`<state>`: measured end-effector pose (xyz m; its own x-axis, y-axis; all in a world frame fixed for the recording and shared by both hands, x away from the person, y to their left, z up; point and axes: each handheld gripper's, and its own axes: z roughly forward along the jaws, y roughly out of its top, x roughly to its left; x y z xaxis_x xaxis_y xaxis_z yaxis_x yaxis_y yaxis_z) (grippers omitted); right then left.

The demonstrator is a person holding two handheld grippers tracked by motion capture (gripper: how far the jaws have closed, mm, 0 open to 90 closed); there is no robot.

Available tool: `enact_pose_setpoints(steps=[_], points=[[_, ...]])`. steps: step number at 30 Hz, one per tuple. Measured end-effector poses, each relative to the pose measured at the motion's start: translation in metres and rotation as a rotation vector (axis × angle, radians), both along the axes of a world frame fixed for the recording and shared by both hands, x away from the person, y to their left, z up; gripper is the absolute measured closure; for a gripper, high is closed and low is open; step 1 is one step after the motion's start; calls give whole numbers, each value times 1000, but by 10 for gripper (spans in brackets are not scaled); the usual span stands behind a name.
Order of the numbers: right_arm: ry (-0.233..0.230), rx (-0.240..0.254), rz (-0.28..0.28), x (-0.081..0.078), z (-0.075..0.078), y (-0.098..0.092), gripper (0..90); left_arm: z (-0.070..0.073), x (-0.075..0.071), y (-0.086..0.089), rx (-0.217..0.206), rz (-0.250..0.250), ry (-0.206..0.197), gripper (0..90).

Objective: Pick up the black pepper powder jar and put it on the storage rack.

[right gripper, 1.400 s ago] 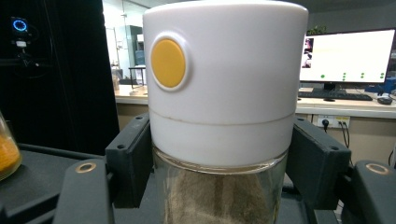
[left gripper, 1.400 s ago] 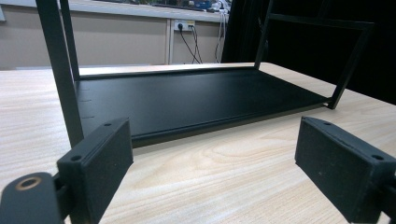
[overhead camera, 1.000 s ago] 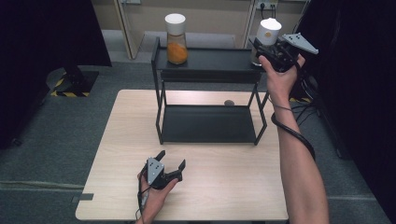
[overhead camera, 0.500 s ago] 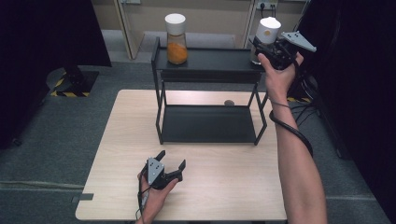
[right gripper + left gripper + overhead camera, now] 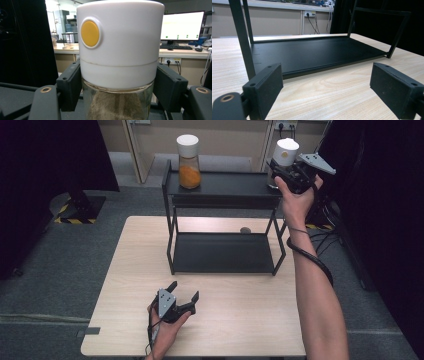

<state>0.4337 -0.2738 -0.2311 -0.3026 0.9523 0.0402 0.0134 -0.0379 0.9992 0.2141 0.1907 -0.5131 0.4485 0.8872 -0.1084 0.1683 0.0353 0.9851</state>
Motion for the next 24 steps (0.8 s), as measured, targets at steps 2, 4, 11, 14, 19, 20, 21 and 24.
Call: enact_pose_setpoints(steps=[2,4,11,14,19,20,21,24], points=[[-2,-3,1,0,0,0,309,0,0,0,0,0,-1,107],[-6,-4,0,0,-1,0,309,0,0,0,1,0,-1,107],[-12,-4,-1,1,-3,2,307,0,0,0,2,-1,-3,107],[-12,-4,0,1,-4,2,306,0,0,0,3,-2,-2,107],[-7,-7,9,1,-3,0,305,0,0,0,4,-2,-3,107],[-6,-9,10,2,-2,0,305,0,0,-1,4,-2,-3,107],[-6,-11,11,2,-2,-1,305,0,0,-1,4,-2,-3,107],[-4,-9,13,1,-2,-1,300,0,0,-1,4,-3,-3,107]])
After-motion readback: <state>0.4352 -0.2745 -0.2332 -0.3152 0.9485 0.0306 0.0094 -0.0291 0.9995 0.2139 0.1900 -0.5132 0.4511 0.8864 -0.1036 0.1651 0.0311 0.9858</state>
